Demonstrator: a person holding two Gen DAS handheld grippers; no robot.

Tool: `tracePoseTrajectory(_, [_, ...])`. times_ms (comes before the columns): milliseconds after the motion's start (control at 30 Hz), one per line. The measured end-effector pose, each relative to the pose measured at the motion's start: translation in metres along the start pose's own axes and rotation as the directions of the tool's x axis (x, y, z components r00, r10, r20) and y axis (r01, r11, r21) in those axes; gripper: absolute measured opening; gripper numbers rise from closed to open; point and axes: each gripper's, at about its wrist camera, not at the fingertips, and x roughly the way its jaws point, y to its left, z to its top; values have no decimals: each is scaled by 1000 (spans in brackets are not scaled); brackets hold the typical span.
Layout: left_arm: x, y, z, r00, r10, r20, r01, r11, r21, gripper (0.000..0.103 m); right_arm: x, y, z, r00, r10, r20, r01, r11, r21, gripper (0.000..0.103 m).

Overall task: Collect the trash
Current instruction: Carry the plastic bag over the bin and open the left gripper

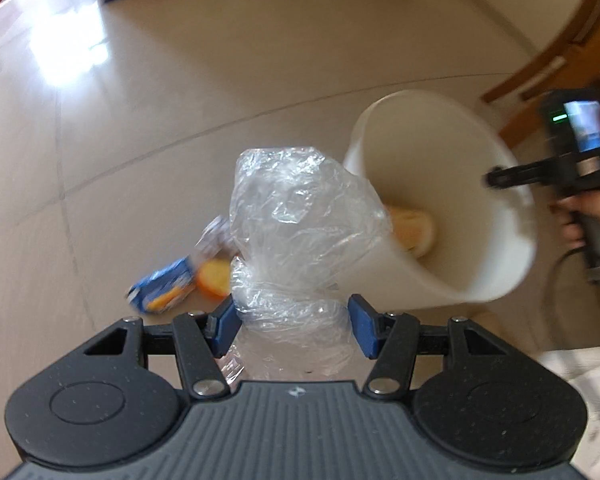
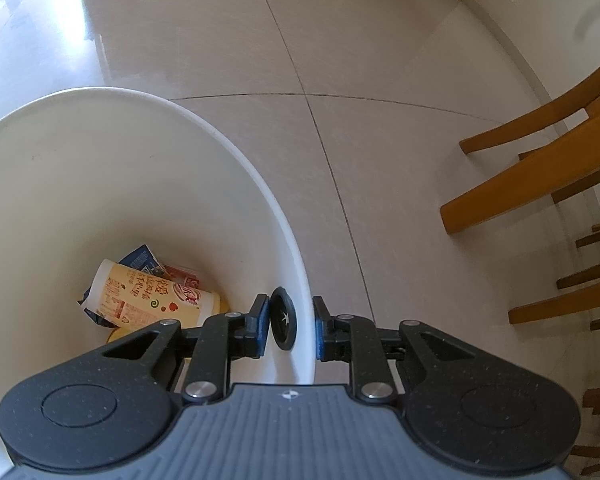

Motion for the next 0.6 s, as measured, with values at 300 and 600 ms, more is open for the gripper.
tracePoseTrajectory(300, [-9, -73, 51, 991, -107, 75, 102, 992, 72, 57, 0, -4, 0, 1000, 17, 1, -17, 1000, 3, 24])
tracePoseTrajectory(600, [9, -100, 73, 988, -109, 108, 103, 993, 59, 84, 0, -5, 1, 1000, 31, 1, -31, 999, 11, 24])
